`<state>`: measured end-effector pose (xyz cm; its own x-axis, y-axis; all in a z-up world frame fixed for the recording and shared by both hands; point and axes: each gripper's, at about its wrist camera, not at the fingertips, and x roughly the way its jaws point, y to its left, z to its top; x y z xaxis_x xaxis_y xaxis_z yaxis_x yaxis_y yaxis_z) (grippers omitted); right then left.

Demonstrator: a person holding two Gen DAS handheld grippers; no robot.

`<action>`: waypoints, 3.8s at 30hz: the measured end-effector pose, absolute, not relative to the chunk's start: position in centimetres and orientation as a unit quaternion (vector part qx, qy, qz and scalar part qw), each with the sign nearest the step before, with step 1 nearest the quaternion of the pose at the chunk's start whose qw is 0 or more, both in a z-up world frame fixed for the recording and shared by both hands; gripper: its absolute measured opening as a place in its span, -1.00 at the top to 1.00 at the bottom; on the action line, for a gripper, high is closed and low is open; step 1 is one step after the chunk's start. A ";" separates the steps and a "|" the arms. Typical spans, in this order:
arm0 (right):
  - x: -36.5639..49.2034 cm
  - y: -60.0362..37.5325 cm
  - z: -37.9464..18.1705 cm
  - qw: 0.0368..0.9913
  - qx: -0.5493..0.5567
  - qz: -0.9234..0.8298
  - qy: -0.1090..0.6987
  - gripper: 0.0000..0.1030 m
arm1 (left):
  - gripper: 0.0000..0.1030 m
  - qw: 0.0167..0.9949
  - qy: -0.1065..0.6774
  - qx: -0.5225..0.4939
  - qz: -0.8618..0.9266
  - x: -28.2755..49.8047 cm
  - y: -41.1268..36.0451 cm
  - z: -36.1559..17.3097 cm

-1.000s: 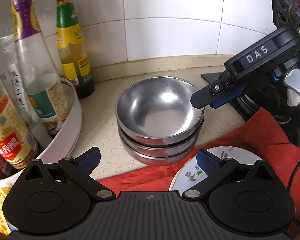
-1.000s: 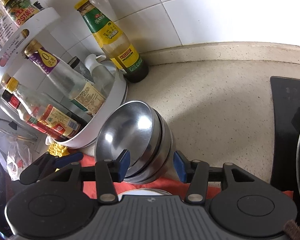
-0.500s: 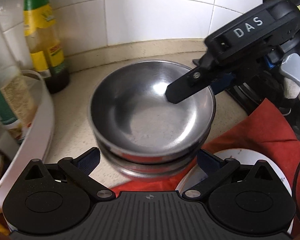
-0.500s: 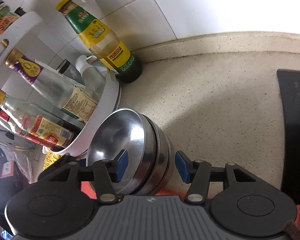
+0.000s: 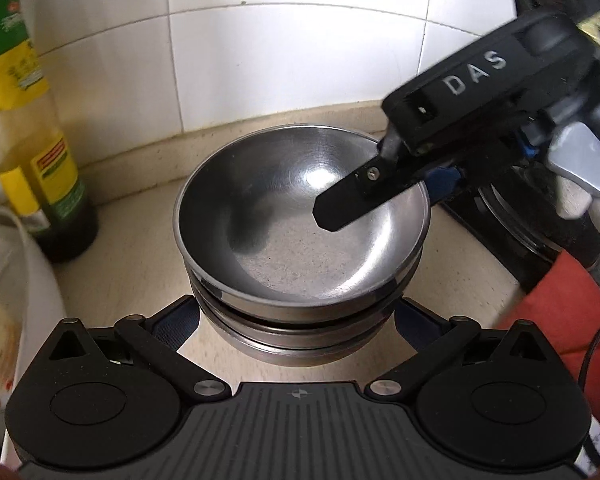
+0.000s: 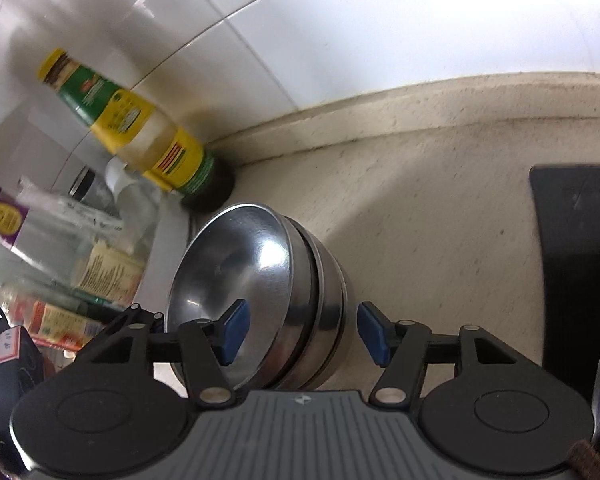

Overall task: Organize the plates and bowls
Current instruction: 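Grip the rim of the bowl stack with both grippers and lift it, then carry the bowl stack with both grippers onto the floral plate stack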

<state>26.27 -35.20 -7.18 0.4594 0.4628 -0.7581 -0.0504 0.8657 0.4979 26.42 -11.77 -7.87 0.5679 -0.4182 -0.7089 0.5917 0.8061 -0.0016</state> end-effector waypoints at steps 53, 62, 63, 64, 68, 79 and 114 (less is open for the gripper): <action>30.4 -35.9 -6.3 0.828 0.191 0.251 0.463 -0.30 | -1.00 0.898 0.299 0.174 -0.273 25.5 -19.0 -8.2; 27.6 -35.5 -2.6 0.839 0.185 0.274 0.433 -0.30 | -1.00 0.911 0.276 0.190 -0.243 20.6 -21.1 -5.2; 27.1 -35.5 -2.2 0.839 0.185 0.277 0.429 -0.30 | -1.00 0.912 0.273 0.191 -0.238 19.7 -21.3 -4.7; 26.5 -35.5 -1.7 0.840 0.185 0.282 0.425 -0.30 | -1.00 0.914 0.271 0.192 -0.233 19.0 -21.5 -4.7; 23.9 -35.4 0.0 0.839 0.183 0.299 0.416 -0.30 | -1.00 0.919 0.268 0.195 -0.215 15.1 -22.5 -3.6; 16.6 -34.0 -0.4 0.812 0.176 0.338 0.443 -0.30 | -1.00 0.918 0.308 0.176 -0.178 4.4 -23.7 -4.8; 5.7 -32.3 -7.5 0.803 0.216 0.255 0.493 -0.27 | -1.00 0.877 0.385 0.161 -0.236 -1.8 -20.0 -9.7</action>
